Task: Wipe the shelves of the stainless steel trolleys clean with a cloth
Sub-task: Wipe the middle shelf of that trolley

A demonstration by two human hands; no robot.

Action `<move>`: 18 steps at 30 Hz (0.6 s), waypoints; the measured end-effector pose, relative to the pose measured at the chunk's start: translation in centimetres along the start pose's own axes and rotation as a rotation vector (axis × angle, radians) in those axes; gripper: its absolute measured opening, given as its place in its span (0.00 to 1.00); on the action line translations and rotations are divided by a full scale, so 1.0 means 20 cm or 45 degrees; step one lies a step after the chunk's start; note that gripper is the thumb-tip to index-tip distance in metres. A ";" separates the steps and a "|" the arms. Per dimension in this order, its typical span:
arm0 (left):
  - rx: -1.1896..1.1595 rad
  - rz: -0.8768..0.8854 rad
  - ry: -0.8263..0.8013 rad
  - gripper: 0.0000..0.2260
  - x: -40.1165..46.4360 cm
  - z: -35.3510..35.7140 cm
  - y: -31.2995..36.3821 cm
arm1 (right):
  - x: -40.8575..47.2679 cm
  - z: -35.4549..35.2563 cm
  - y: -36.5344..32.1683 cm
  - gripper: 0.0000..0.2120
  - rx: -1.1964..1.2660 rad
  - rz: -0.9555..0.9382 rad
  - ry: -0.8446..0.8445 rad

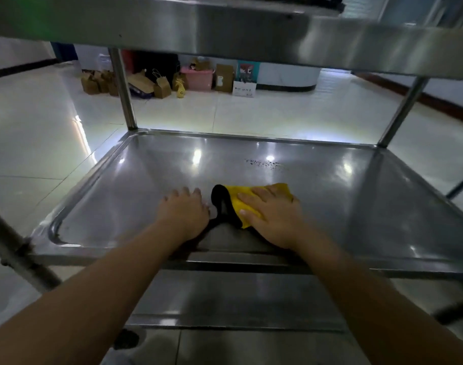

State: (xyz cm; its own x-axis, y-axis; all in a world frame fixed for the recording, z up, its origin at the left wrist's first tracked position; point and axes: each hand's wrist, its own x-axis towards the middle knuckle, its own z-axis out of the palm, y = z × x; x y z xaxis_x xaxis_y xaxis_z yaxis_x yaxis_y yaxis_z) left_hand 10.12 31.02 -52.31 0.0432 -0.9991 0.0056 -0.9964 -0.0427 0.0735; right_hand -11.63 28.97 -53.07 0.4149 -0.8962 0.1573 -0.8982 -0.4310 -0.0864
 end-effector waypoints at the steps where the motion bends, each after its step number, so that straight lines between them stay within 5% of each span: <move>1: -0.025 0.038 0.022 0.20 0.02 0.01 0.06 | -0.04 -0.02 0.09 0.23 -0.008 0.052 -0.008; 7: 0.012 0.007 -0.045 0.24 0.11 0.05 0.35 | -0.18 -0.09 0.53 0.25 -0.165 0.429 0.023; 10: -0.013 0.038 0.138 0.21 0.11 0.09 0.41 | -0.14 -0.07 0.55 0.26 -0.262 0.536 -0.033; 18: -0.176 0.111 0.334 0.17 0.11 0.11 0.42 | 0.36 0.02 0.31 0.26 -0.076 0.291 -0.228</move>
State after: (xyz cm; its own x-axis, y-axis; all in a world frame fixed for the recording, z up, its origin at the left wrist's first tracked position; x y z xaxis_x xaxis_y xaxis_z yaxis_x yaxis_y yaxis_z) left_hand 1.72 28.40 -53.95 -0.0065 -0.9617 0.2741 -0.9786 0.0625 0.1961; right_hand -14.11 19.87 -52.91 0.2148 -0.9760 -0.0365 -0.9761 -0.2133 -0.0411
